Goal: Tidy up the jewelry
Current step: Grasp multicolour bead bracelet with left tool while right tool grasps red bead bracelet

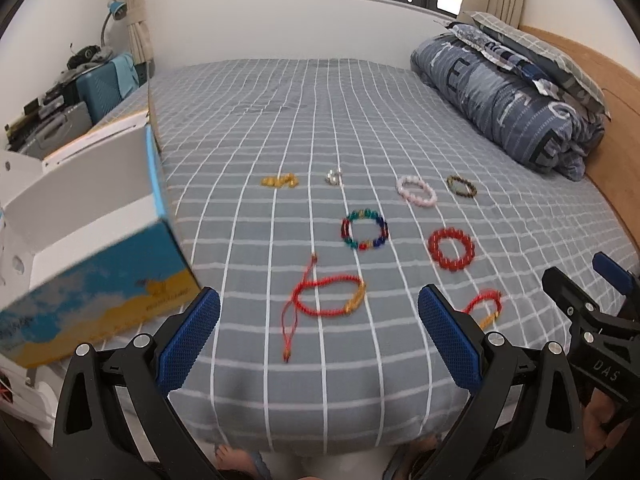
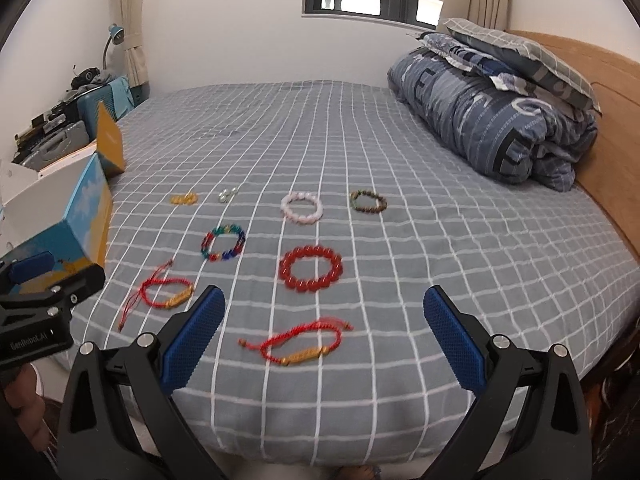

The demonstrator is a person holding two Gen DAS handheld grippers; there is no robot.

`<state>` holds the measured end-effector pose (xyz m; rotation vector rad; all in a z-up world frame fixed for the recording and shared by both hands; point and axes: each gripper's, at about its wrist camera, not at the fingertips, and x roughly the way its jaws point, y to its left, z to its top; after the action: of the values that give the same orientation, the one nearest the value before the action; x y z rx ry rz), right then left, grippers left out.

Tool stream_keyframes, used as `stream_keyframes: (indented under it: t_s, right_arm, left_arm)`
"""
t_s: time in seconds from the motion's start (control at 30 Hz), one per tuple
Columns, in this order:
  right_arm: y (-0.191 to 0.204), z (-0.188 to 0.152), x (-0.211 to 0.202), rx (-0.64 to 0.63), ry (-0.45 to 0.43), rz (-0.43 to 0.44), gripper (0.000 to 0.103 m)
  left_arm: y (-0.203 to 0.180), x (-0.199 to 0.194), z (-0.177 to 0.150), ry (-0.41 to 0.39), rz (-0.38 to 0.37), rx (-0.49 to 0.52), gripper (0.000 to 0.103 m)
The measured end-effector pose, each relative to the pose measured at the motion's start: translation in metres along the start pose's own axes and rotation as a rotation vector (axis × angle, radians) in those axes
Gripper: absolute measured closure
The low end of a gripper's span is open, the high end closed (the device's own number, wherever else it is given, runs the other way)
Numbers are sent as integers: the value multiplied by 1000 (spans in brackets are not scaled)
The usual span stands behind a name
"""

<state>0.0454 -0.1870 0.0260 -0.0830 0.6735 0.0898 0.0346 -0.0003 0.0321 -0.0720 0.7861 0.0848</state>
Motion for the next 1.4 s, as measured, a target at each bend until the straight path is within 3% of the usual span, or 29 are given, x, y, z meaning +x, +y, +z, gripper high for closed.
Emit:
stream_keyframes:
  t_s: [0.23, 0.4, 0.6, 0.9, 1.3, 1.4]
  right_arm:
    - [-4, 39, 38, -31, 37, -34, 7]
    - [-9, 59, 97, -23, 139, -23, 7]
    - [-11, 54, 158, -15, 238, -8, 7]
    - [-10, 33, 201, -34, 331, -20, 7]
    - [-16, 19, 220, -6, 414, 53, 42]
    - [-18, 19, 220, -7, 416, 57, 52]
  left_arm:
    - [-2, 33, 44, 42, -4, 28, 6]
    - [-7, 88, 73, 146, -15, 43, 6]
    - [-11, 152, 80, 280, -66, 49, 6]
    - [-12, 211, 74, 356, -34, 68, 7]
    - [-25, 237, 66, 371, 20, 106, 22]
    - [-31, 235, 63, 367, 17, 124, 33]
